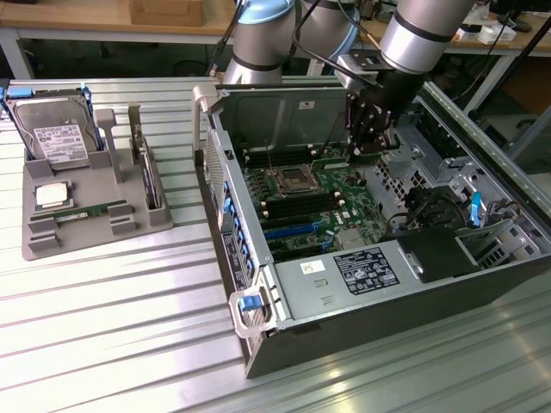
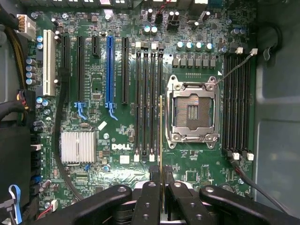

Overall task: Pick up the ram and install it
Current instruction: 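Insert the ram into the slot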

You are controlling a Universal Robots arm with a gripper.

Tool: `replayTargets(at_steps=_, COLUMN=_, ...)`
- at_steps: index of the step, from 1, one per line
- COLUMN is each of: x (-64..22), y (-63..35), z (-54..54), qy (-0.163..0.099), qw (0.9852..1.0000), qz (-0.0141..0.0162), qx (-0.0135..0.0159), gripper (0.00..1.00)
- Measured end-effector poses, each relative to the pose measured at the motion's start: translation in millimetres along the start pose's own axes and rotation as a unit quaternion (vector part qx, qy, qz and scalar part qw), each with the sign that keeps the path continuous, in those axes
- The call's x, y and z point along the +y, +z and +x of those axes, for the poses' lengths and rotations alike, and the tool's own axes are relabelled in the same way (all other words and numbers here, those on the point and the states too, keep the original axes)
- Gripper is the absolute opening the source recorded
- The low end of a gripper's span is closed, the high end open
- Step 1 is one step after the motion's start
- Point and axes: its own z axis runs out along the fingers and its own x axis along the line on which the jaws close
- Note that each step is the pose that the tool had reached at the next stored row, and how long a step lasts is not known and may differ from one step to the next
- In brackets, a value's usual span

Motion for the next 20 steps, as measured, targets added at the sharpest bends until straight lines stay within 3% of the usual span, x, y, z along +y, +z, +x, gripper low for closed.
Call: replayTargets(at_steps=20, x=5.0, y=8.4, z=0.2, qy=0.0, qw=1.0, qz=0.0, qx=0.0, gripper=0.13)
